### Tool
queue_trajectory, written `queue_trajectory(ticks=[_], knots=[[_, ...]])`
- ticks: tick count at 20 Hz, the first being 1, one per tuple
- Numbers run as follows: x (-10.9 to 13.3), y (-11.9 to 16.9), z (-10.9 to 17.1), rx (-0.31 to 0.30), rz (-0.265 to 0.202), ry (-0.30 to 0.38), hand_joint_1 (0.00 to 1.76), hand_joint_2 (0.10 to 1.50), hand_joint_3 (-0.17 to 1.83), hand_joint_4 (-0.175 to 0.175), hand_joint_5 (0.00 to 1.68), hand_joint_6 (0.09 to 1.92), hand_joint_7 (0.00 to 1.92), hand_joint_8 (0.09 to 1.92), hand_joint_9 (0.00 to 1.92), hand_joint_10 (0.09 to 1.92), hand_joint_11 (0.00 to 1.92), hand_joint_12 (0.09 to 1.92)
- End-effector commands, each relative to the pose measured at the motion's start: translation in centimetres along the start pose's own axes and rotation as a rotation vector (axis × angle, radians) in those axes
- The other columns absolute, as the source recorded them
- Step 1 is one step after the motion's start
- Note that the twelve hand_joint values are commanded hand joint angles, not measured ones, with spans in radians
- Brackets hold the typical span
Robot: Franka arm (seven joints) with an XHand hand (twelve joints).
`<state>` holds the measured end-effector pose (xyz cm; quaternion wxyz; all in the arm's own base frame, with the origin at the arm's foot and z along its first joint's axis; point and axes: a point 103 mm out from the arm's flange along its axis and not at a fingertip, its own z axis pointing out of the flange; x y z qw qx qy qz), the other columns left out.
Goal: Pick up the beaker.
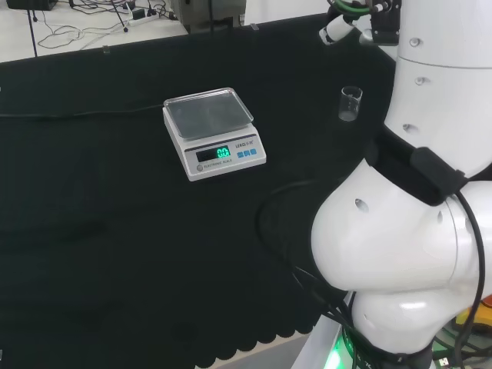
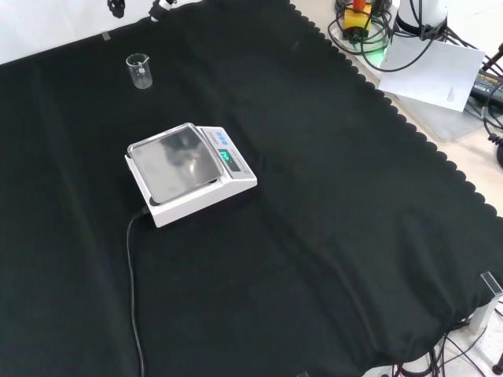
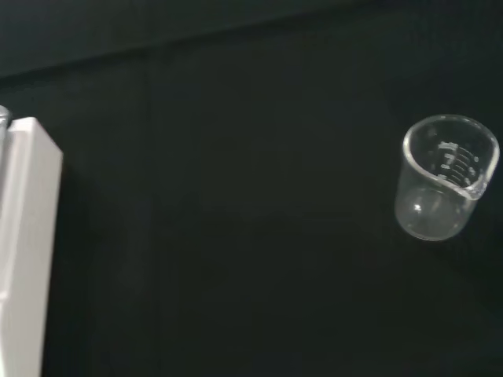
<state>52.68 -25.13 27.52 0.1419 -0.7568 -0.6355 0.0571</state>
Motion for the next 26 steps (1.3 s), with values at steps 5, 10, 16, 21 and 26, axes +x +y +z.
queue_trajectory(ticks=[5, 10, 16, 21, 26], knots=[[-4.4, 2.7, 2.6, 0.066, 0.02, 0.064, 0.65, 0.8, 0.47, -0.003, 0.51, 0.58, 0.36, 0.65, 0.48, 0.73, 0.0, 1.48], [-5.5, 4.3, 4.3, 0.098, 0.044, 0.081, 0.66, 0.8, 0.47, -0.004, 0.51, 0.58, 0.36, 0.65, 0.48, 0.74, 0.0, 1.48], [-6.6, 6.1, 6.0, 0.113, 0.06, 0.103, 0.67, 0.8, 0.47, -0.008, 0.51, 0.58, 0.36, 0.65, 0.48, 0.74, 0.0, 1.48], [-7.3, 6.7, 7.4, 0.133, 0.073, 0.098, 0.68, 0.8, 0.47, -0.012, 0.51, 0.59, 0.36, 0.65, 0.48, 0.74, 0.0, 1.48], [-8.0, 7.2, 8.4, 0.202, 0.085, 0.111, 0.66, 0.77, 0.45, -0.017, 0.45, 0.56, 0.33, 0.66, 0.43, 0.76, 0.0, 1.48]])
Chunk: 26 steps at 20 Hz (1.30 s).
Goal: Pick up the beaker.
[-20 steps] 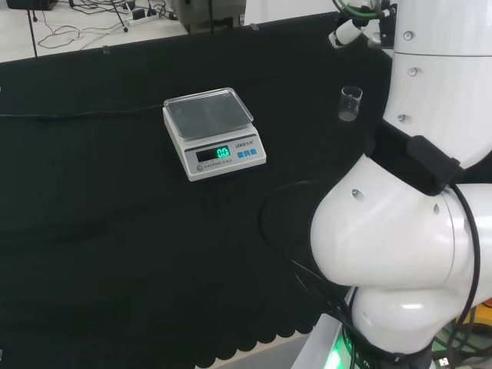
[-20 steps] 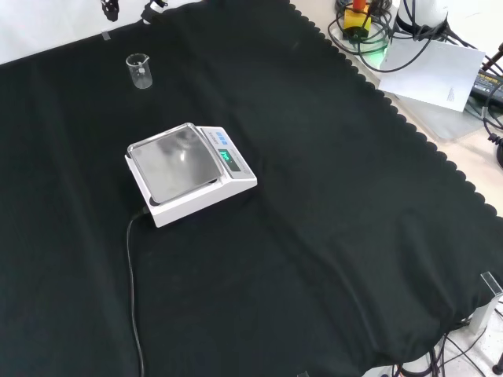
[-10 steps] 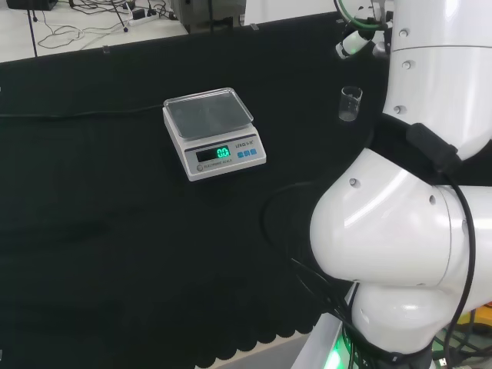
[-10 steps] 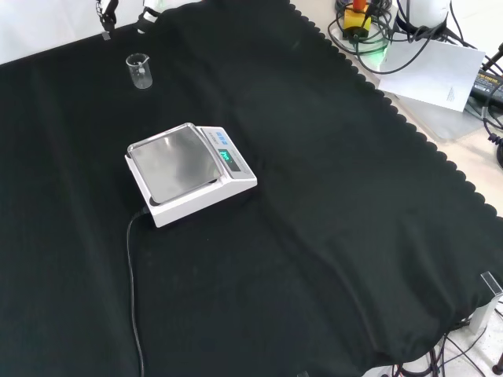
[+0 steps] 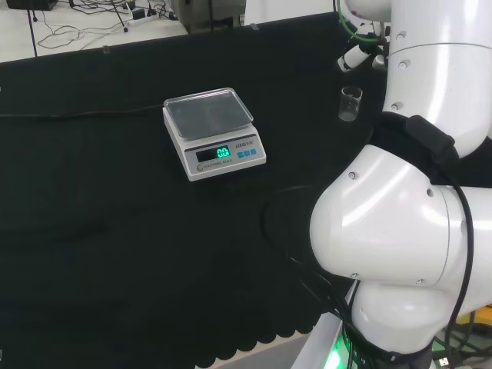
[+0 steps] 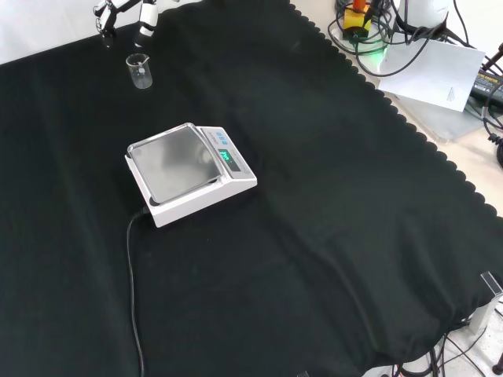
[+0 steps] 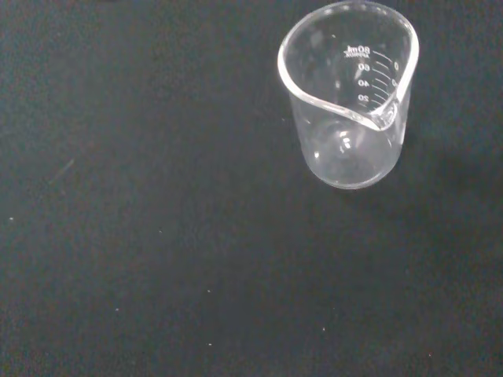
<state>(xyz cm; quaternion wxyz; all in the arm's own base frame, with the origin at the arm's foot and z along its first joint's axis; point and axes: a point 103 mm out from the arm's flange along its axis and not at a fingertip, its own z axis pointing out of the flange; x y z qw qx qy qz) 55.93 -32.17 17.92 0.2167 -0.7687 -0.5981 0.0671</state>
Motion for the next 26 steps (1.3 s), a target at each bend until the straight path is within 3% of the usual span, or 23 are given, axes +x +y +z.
queue_trajectory(ticks=[1, 3, 6, 18, 26], knots=[[-0.9, 0.6, 1.1, 0.099, 0.024, 0.015, 0.63, 0.74, 0.42, -0.019, 0.38, 0.52, 0.27, 0.66, 0.35, 0.79, 0.0, 1.47], [-1.0, 0.8, 1.5, 0.123, 0.026, 0.007, 0.61, 0.7, 0.35, -0.019, 0.29, 0.42, 0.15, 0.67, 0.15, 0.86, 0.0, 1.45], [-1.3, 1.1, 2.1, 0.137, 0.033, 0.006, 0.6, 0.68, 0.29, -0.019, 0.27, 0.33, 0.08, 0.67, 0.05, 0.92, 0.0, 1.45], [-2.2, 1.9, 4.5, 0.167, 0.033, 0.015, 0.65, 0.72, 0.27, -0.022, 0.37, 0.3, 0.14, 0.68, 0.18, 0.88, 0.0, 1.49], [-1.5, 2.3, 5.9, 0.196, 0.025, 0.005, 0.66, 0.72, 0.27, -0.022, 0.38, 0.3, 0.15, 0.68, 0.2, 0.88, 0.0, 1.51]])
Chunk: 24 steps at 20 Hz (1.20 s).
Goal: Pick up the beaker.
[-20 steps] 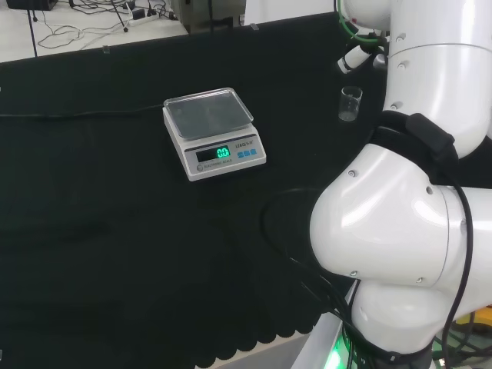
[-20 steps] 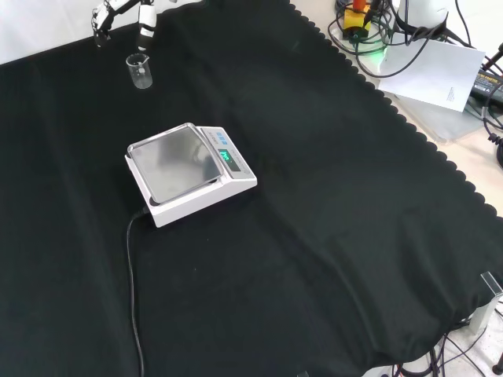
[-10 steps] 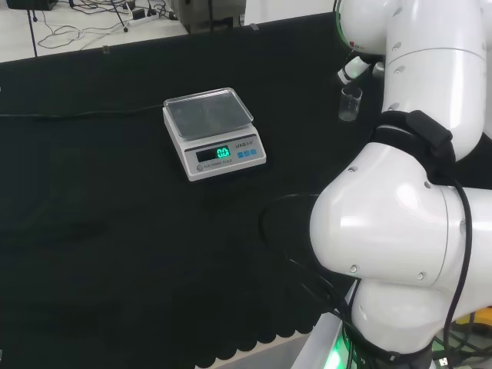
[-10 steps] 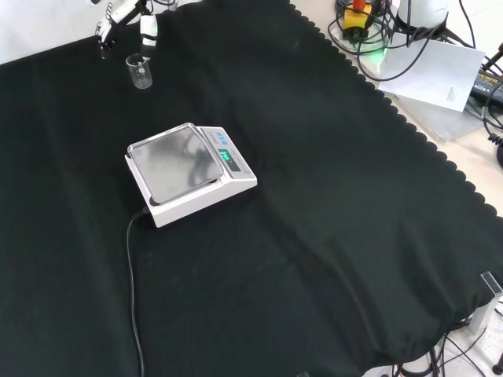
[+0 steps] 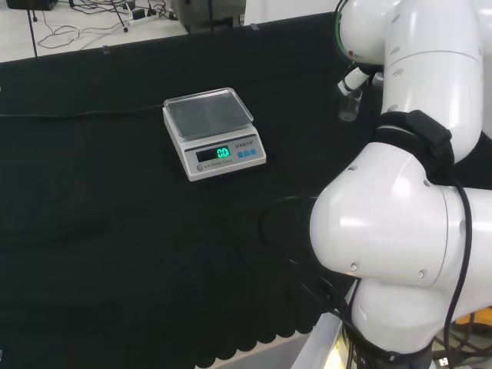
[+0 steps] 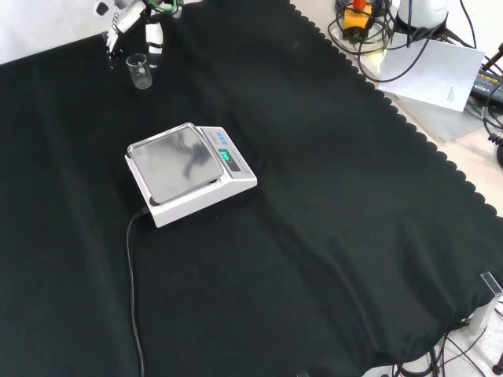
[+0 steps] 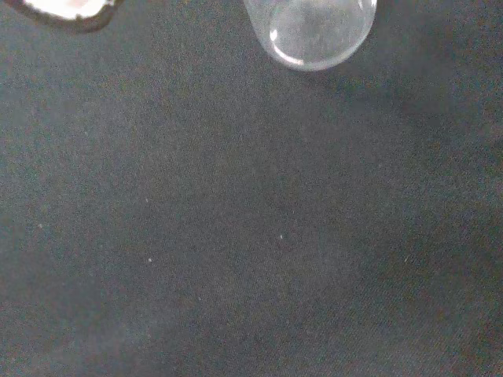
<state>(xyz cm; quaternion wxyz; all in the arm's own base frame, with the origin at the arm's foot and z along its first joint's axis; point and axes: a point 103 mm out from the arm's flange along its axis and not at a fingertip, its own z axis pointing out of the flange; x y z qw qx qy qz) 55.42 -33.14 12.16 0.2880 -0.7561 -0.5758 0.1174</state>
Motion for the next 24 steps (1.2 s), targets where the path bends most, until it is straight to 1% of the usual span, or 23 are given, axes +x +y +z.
queue_trajectory(ticks=[1, 2, 3, 4, 5, 6, 7, 8, 9, 10, 11, 12, 13, 14, 15, 17, 18, 20, 24], knots=[[0.5, 0.3, 0.9, 0.017, -0.005, -0.017, 0.66, 0.72, 0.27, -0.023, 0.38, 0.3, 0.15, 0.68, 0.2, 0.87, 0.0, 1.52], [0.6, 0.3, 1.1, 0.01, -0.005, -0.025, 0.67, 0.72, 0.28, -0.023, 0.38, 0.3, 0.15, 0.68, 0.21, 0.87, 0.0, 1.52], [0.7, 0.3, 1.1, -0.017, -0.003, -0.037, 0.71, 0.72, 0.29, -0.024, 0.39, 0.31, 0.16, 0.68, 0.24, 0.86, 0.04, 1.51], [0.8, 0.2, 1.1, -0.052, -0.007, -0.056, 0.77, 0.72, 0.32, -0.027, 0.41, 0.33, 0.17, 0.68, 0.3, 0.84, 0.11, 1.49], [0.8, 0.1, 1.1, -0.09, -0.011, -0.068, 0.86, 0.72, 0.41, -0.032, 0.47, 0.4, 0.23, 0.68, 0.39, 0.8, 0.23, 1.44], [0.9, 0.1, 1.0, -0.112, -0.013, -0.081, 0.98, 0.71, 0.52, -0.046, 0.56, 0.51, 0.31, 0.69, 0.55, 0.76, 0.45, 1.34], [1.0, 0.0, 1.0, -0.127, -0.013, -0.091, 1.09, 0.7, 0.61, -0.071, 0.63, 0.63, 0.39, 0.71, 0.71, 0.7, 0.69, 1.2], [1.1, 0.0, 0.9, -0.142, -0.014, -0.101, 1.17, 0.69, 0.67, -0.098, 0.69, 0.71, 0.45, 0.73, 0.83, 0.66, 0.86, 1.07], [1.2, 0.0, 0.9, -0.161, -0.015, -0.103, 1.23, 0.69, 0.7, -0.123, 0.74, 0.77, 0.5, 0.74, 0.91, 0.64, 0.95, 0.97], [1.2, 0.0, 0.9, -0.176, -0.018, -0.1, 1.22, 0.8, 0.56, -0.146, 0.81, 0.9, 0.54, 0.76, 0.95, 0.66, 0.98, 0.91], [1.2, 0.1, 0.8, -0.193, -0.022, -0.091, 1.33, 0.92, 0.35, -0.161, 0.82, 1.04, 0.58, 0.79, 0.91, 0.82, 0.95, 1.05], [1.2, 0.1, 0.7, -0.203, -0.028, -0.082, 1.43, 1.02, 0.19, -0.168, 0.81, 1.14, 0.6, 0.83, 0.87, 0.96, 0.89, 1.21], [1.2, 0.1, 0.5, -0.206, -0.036, -0.077, 1.48, 1.07, 0.1, -0.172, 0.8, 1.2, 0.65, 0.87, 0.91, 1.0, 0.79, 1.33], [1.3, -0.1, 0.1, -0.205, -0.042, -0.083, 1.51, 1.1, 0.05, -0.174, 0.8, 1.23, 0.69, 0.91, 0.96, 1.0, 0.71, 1.41], [1.5, -0.2, -0.4, -0.203, -0.046, -0.093, 1.53, 1.12, 0.02, -0.175, 0.8, 1.24, 0.72, 0.94, 1.0, 0.99, 0.66, 1.45], [2.0, -0.7, -1.8, -0.197, -0.052, -0.128, 1.51, 1.13, 0.01, -0.175, 0.8, 1.25, 0.7, 1.12, 1.07, 1.02, 0.7, 1.46], [2.4, -1.1, -2.6, -0.197, -0.056, -0.152, 1.5, 1.14, 0.0, -0.175, 0.8, 1.25, 0.69, 1.17, 1.08, 1.03, 0.72, 1.45], [3.1, -2.0, -4.3, -0.213, -0.068, -0.178, 1.5, 1.14, 0.0, -0.175, 0.8, 1.25, 0.69, 1.2, 1.09, 1.04, 0.73, 1.45], [4.4, -3.9, -7.4, -0.262, -0.09, -0.217, 1.5, 1.14, 0.0, -0.175, 0.81, 1.24, 0.7, 1.19, 1.1, 1.04, 0.74, 1.44]])
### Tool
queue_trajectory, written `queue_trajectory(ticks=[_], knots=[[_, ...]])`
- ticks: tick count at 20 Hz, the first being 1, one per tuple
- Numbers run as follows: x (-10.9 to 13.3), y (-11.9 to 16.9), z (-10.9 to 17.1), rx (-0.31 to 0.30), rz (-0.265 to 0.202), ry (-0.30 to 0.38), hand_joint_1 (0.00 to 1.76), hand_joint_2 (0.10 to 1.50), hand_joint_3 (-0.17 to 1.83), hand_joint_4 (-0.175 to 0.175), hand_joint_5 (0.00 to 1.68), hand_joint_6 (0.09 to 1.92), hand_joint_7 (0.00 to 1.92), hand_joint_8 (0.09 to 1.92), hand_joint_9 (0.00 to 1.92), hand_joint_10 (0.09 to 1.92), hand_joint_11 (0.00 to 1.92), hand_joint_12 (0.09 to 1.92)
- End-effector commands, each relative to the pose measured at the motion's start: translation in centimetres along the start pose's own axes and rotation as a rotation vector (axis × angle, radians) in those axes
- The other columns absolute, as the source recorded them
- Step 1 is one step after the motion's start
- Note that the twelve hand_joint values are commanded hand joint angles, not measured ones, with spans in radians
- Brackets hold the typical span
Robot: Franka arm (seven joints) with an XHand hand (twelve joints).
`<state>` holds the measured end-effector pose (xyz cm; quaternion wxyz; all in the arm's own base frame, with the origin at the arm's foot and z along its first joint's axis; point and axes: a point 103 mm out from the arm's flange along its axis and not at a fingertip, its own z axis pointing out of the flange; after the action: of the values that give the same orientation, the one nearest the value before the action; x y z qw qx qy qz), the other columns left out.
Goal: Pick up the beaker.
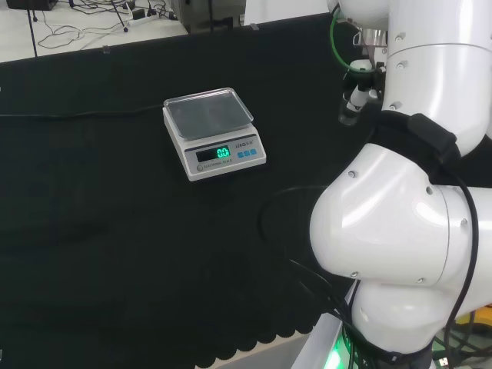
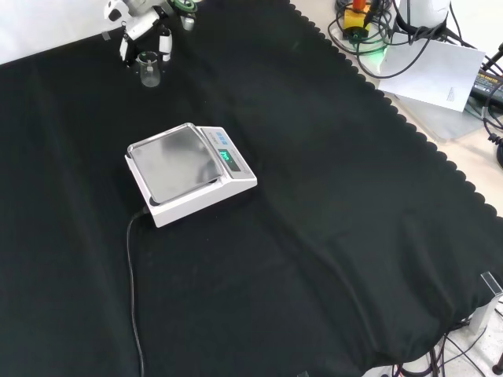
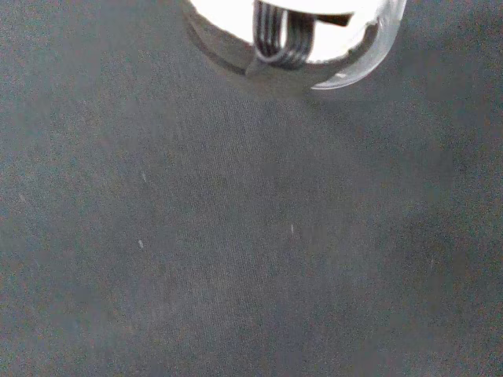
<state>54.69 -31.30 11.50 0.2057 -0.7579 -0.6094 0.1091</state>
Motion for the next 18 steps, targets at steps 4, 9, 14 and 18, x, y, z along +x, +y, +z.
queue_trajectory(ticks=[4, 9, 14, 18], knots=[[2.9, -3.6, -11.9, -0.135, -0.079, -0.126, 1.5, 1.13, 0.0, -0.175, 0.82, 1.22, 0.72, 1.17, 1.11, 1.03, 0.75, 1.41], [3.6, -6.0, -13.9, -0.003, -0.184, -0.104, 1.5, 1.13, 0.0, -0.175, 0.83, 1.21, 0.72, 1.16, 1.11, 1.04, 0.76, 1.4], [4.8, -7.6, -15.7, 0.053, -0.217, -0.128, 1.5, 1.13, 0.0, -0.175, 0.83, 1.21, 0.73, 1.16, 1.11, 1.05, 0.77, 1.37], [6.2, -8.5, -16.2, 0.037, -0.241, -0.147, 1.5, 1.12, 0.0, -0.175, 0.83, 1.21, 0.73, 1.16, 1.11, 1.05, 0.77, 1.36]])
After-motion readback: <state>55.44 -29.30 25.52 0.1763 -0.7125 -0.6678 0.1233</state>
